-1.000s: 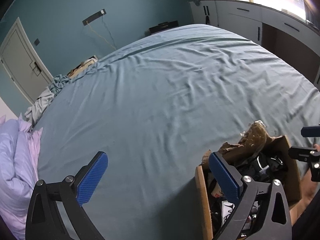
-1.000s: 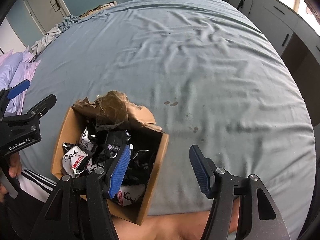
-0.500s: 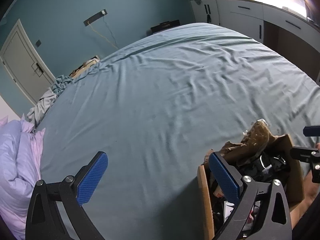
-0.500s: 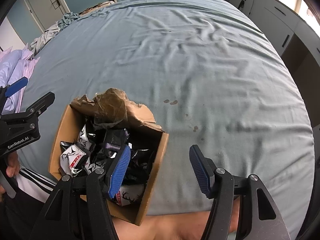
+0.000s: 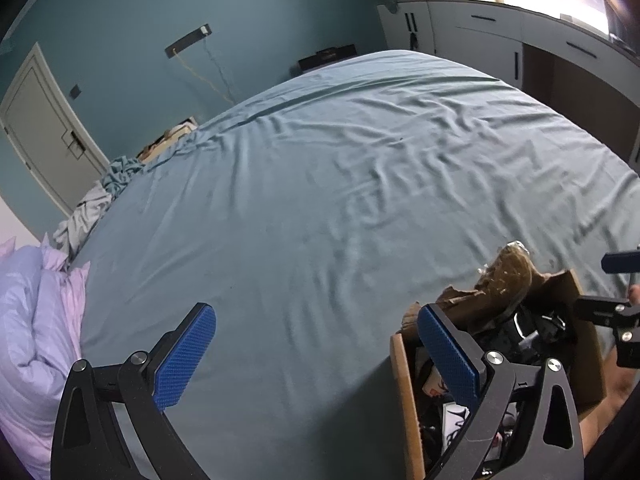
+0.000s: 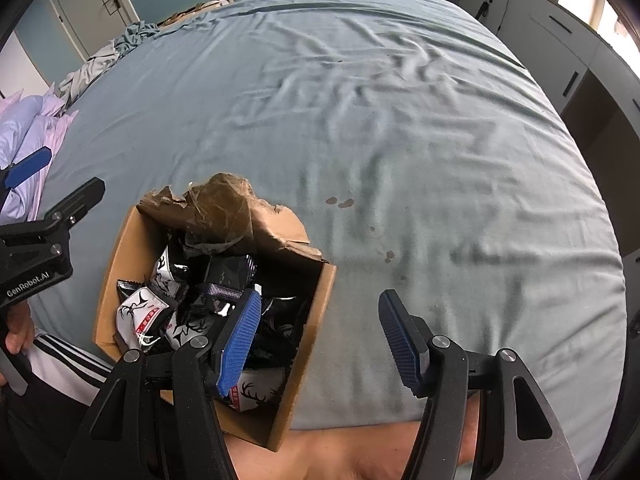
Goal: Organize snacks
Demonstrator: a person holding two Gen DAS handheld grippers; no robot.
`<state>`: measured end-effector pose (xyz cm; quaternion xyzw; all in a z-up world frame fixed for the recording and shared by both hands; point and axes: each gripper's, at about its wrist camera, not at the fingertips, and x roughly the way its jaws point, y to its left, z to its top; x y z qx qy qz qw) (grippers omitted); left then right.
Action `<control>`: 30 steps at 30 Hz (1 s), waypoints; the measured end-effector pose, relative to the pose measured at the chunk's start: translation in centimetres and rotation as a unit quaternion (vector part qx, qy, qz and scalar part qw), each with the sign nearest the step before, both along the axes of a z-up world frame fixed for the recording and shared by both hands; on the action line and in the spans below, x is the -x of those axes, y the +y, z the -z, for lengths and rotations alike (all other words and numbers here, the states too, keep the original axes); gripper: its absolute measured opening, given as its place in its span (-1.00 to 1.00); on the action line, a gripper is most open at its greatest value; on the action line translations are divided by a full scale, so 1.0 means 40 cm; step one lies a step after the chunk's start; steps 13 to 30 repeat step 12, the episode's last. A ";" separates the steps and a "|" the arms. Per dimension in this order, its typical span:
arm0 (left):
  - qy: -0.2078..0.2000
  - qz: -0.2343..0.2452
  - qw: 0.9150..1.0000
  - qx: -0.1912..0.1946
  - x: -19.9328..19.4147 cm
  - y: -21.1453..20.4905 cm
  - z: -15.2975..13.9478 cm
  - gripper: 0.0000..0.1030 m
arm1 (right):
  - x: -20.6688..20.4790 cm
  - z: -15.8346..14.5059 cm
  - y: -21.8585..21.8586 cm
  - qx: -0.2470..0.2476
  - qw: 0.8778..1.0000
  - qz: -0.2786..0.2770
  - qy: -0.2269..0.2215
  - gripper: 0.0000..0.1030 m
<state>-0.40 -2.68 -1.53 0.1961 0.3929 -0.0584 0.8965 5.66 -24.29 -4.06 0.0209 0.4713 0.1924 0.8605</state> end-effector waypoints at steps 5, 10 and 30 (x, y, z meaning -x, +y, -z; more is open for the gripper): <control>-0.016 0.010 1.000 -0.011 0.013 -0.013 -0.009 1.00 | 0.001 0.001 -0.002 0.000 1.000 0.000 0.000 0.17; -0.014 0.010 0.999 -0.027 0.012 -0.023 -0.001 1.00 | 0.006 -0.002 -0.001 0.001 1.000 -0.001 -0.005 0.17; -0.011 0.007 0.999 -0.029 0.008 -0.022 0.001 1.00 | 0.007 -0.001 -0.001 0.001 1.000 -0.001 -0.005 0.17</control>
